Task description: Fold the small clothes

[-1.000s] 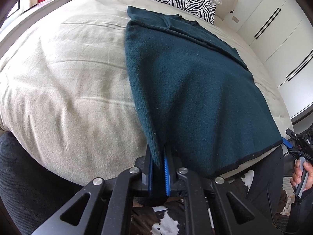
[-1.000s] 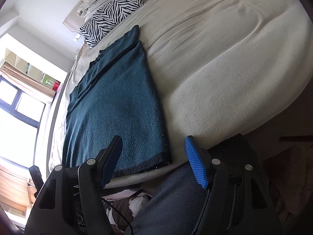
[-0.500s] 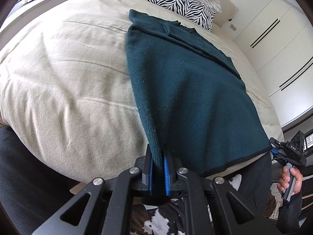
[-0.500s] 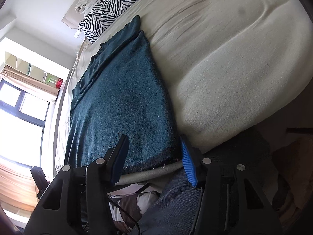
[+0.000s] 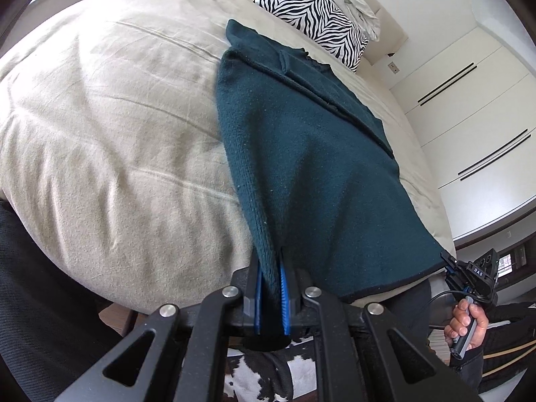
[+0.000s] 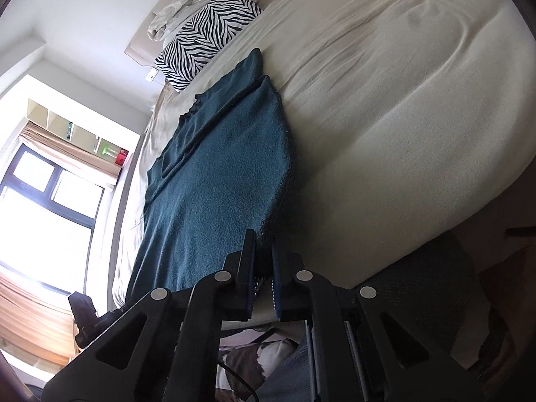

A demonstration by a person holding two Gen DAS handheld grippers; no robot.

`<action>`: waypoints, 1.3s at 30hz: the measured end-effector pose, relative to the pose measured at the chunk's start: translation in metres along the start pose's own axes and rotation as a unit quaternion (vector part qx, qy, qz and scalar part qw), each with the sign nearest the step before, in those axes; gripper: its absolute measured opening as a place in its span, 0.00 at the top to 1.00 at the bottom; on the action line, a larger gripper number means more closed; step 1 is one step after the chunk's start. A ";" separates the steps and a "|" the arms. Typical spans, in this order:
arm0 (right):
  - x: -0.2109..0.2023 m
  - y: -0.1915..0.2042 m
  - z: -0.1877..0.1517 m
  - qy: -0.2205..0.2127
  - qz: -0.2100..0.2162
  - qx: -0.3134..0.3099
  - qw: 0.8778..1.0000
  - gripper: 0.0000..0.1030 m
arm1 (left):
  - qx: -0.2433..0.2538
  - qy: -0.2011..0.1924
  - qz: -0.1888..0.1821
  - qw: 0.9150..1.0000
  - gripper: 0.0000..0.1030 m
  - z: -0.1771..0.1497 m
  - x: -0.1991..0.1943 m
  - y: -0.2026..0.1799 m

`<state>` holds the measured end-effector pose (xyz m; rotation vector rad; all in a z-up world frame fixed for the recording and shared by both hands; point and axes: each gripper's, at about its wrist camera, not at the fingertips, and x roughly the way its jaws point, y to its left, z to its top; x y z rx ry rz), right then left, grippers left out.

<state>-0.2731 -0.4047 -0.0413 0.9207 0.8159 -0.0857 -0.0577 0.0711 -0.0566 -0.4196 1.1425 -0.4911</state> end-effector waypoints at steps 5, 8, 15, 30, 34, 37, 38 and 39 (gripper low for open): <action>-0.009 0.003 0.007 -0.027 0.055 0.028 0.998 0.93 | -0.040 -0.005 -0.047 0.998 0.90 0.009 -0.008 0.008; -0.013 0.006 0.013 -0.042 0.085 0.035 0.995 0.93 | -0.057 -0.012 -0.064 0.996 0.90 0.016 -0.012 0.011; -0.007 0.023 0.030 -0.058 0.104 0.029 0.993 0.93 | -0.068 -0.027 -0.083 0.994 0.90 0.035 -0.019 0.008; 0.024 0.067 0.118 -0.106 0.113 0.012 0.988 0.93 | -0.131 -0.059 -0.153 0.978 0.90 0.128 -0.013 0.015; 0.043 0.077 0.146 -0.110 0.112 0.010 0.988 0.93 | -0.136 -0.063 -0.157 0.976 0.90 0.160 0.000 0.014; 0.059 0.084 0.169 -0.114 0.109 0.009 0.987 0.93 | -0.139 -0.063 -0.156 0.976 0.90 0.184 0.011 0.015; 0.065 0.087 0.178 -0.116 0.110 0.010 0.987 0.93 | -0.143 -0.064 -0.156 0.975 0.90 0.192 0.015 0.017; 0.071 0.089 0.187 -0.118 0.110 0.011 0.987 0.93 | -0.146 -0.063 -0.157 0.975 0.90 0.200 0.019 0.018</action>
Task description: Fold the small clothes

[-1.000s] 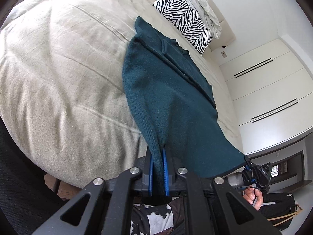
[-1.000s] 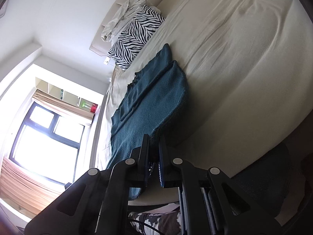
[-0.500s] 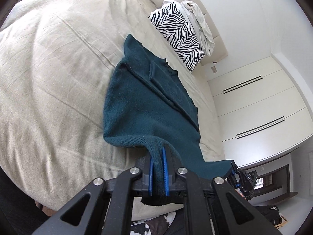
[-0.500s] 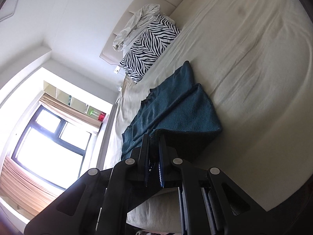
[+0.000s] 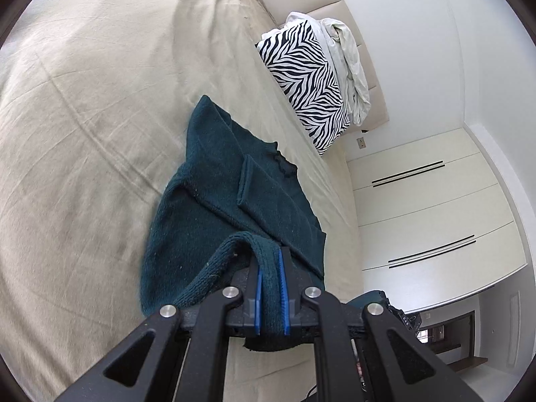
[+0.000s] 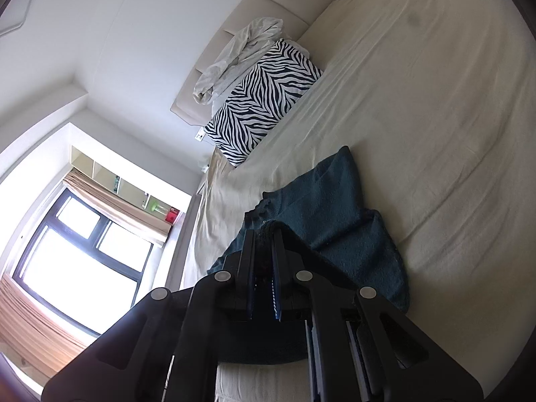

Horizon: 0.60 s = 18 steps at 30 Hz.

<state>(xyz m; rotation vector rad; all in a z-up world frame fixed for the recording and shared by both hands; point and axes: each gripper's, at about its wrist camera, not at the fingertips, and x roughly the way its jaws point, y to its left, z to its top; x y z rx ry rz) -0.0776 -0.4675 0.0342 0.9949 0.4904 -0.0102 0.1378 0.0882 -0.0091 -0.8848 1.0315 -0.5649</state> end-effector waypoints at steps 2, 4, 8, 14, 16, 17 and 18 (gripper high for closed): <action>0.016 0.001 0.015 -0.005 -0.003 0.000 1.000 0.93 | -0.006 -0.002 -0.004 1.000 0.90 0.016 0.012 0.001; 0.035 0.000 0.029 -0.007 -0.007 0.005 1.000 0.93 | -0.013 -0.002 -0.004 1.000 0.90 0.031 0.024 0.003; 0.080 -0.001 0.057 -0.011 -0.025 0.008 1.000 0.93 | -0.015 -0.006 0.001 1.000 0.90 0.063 0.050 0.004; 0.151 -0.004 0.087 -0.002 -0.070 -0.008 0.998 0.93 | -0.036 -0.002 0.011 0.999 0.90 0.104 0.090 0.015; 0.172 -0.010 0.093 -0.001 -0.080 -0.001 0.997 0.93 | -0.045 -0.002 0.011 0.999 0.90 0.116 0.105 0.020; 0.181 -0.015 0.097 -0.003 -0.087 0.004 0.996 0.93 | -0.047 -0.002 0.016 0.999 0.89 0.121 0.112 0.023; 0.190 -0.020 0.100 -0.005 -0.094 0.010 0.996 0.93 | -0.048 -0.003 0.022 0.999 0.89 0.126 0.120 0.026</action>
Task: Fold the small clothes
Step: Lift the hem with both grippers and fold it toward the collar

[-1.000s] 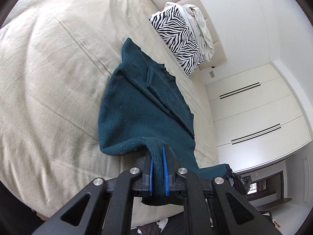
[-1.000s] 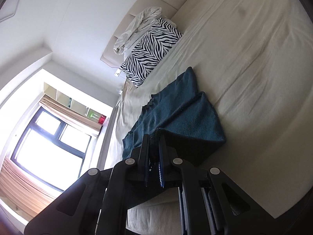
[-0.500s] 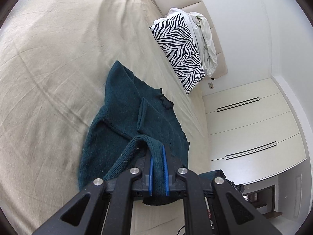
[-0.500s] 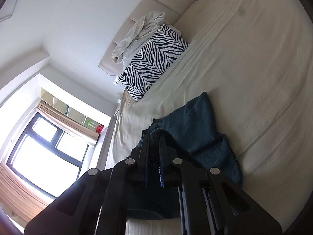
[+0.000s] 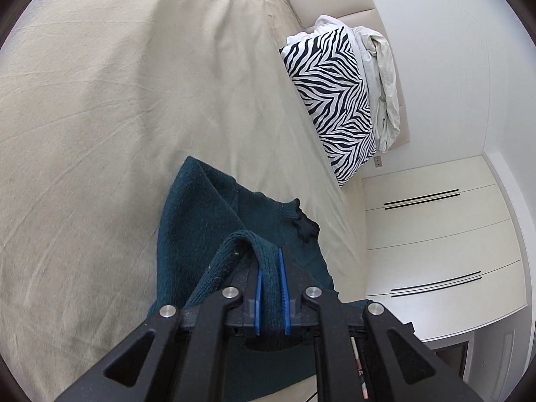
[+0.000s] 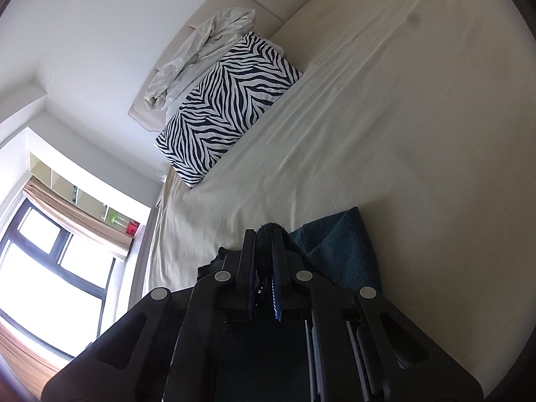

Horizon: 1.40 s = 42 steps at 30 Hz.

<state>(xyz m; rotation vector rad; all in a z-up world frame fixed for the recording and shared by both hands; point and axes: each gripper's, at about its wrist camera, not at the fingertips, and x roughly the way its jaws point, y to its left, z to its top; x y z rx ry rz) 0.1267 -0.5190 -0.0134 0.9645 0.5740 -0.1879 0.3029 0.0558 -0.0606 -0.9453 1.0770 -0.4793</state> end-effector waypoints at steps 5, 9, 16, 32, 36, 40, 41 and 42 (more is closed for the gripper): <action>0.048 -0.025 0.009 0.008 -0.063 0.025 0.998 0.91 | -0.031 -0.021 0.030 0.999 0.48 0.017 0.022 0.025; 0.068 -0.046 0.009 0.016 -0.097 0.042 0.994 0.35 | -0.002 -0.027 0.042 0.999 0.40 0.006 0.010 0.028; 0.042 -0.052 -0.016 0.027 -0.100 -0.008 0.995 0.34 | 0.086 -0.031 0.087 0.992 0.40 -0.036 -0.012 0.019; -0.009 -0.022 -0.098 0.081 -0.168 -0.211 0.959 0.50 | 0.193 -0.048 0.184 0.963 0.70 -0.097 -0.019 0.027; -0.015 -0.027 -0.108 0.081 -0.174 -0.217 0.957 0.56 | 0.198 -0.048 0.187 0.961 0.82 -0.099 -0.022 0.029; -0.019 -0.030 -0.109 0.084 -0.182 -0.217 0.955 0.72 | 0.199 -0.050 0.189 0.960 0.85 -0.101 -0.024 0.029; -0.020 -0.030 -0.110 0.085 -0.184 -0.219 0.955 0.77 | 0.197 -0.050 0.189 0.961 0.86 -0.101 -0.024 0.028; -0.020 -0.031 -0.110 0.089 -0.186 -0.221 0.953 0.82 | 0.196 -0.050 0.189 0.961 0.86 -0.102 -0.024 0.027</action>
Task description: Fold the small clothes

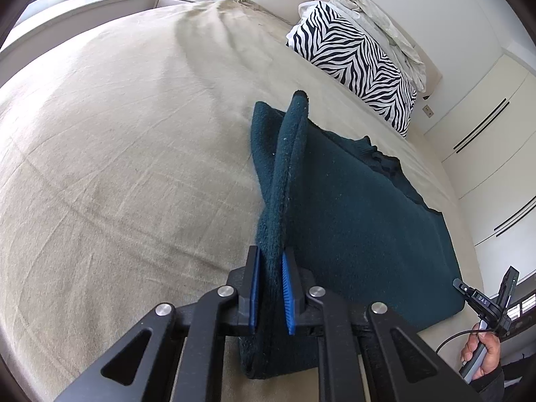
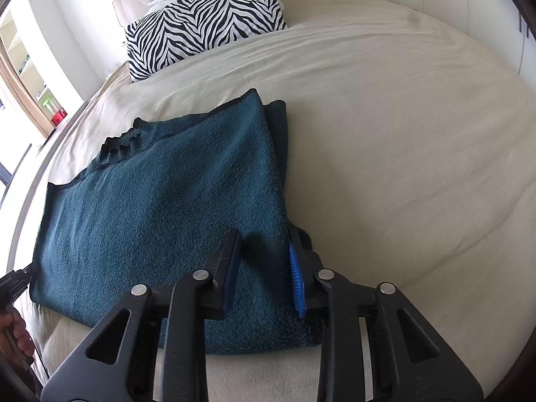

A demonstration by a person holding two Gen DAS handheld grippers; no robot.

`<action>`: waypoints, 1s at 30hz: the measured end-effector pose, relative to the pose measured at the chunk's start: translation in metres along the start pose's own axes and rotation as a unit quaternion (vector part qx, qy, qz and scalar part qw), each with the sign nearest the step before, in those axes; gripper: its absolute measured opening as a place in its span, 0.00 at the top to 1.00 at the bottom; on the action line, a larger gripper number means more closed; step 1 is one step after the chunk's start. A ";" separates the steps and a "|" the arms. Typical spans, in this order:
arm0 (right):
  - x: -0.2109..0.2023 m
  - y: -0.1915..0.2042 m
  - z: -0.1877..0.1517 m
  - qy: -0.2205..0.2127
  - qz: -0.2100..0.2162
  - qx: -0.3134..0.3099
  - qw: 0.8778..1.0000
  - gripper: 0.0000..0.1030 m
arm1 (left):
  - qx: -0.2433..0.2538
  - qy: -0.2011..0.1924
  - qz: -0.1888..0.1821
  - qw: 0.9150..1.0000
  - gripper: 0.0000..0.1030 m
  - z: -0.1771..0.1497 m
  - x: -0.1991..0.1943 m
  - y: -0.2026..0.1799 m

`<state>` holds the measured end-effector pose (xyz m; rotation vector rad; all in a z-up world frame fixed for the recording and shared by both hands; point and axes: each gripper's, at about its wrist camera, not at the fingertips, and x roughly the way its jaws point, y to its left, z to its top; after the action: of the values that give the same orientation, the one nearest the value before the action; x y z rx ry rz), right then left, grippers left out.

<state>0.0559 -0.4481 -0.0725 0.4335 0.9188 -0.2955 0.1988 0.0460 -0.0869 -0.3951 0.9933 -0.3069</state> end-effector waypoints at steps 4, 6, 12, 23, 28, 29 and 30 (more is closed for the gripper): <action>-0.007 -0.004 -0.003 -0.001 -0.004 0.003 1.000 0.94 | -0.009 0.006 -0.010 1.000 0.89 -0.002 -0.006 0.002; -0.012 -0.006 -0.005 -0.002 -0.004 0.007 1.000 0.95 | -0.021 0.010 -0.017 1.000 0.89 -0.003 -0.010 0.006; -0.017 -0.010 -0.012 -0.001 0.000 0.014 1.000 0.95 | -0.026 0.014 -0.014 0.999 0.90 -0.009 -0.007 0.012; -0.002 -0.024 -0.018 0.015 0.025 0.049 0.998 0.95 | -0.010 0.012 -0.006 1.000 0.92 -0.023 -0.010 0.014; -0.003 -0.024 -0.018 0.017 0.026 0.052 0.998 0.95 | -0.012 0.010 -0.008 1.000 0.92 -0.023 -0.010 0.014; -0.004 -0.023 -0.018 0.016 0.025 0.050 0.998 0.95 | -0.012 0.010 -0.008 1.000 0.92 -0.023 -0.010 0.014; -0.005 -0.022 -0.018 0.015 0.020 0.045 0.999 0.95 | -0.013 0.010 -0.008 1.000 0.92 -0.023 -0.011 0.015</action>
<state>0.0307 -0.4583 -0.0833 0.5406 0.9273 -0.2946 0.1742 0.0598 -0.0964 -0.4251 1.0146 -0.3135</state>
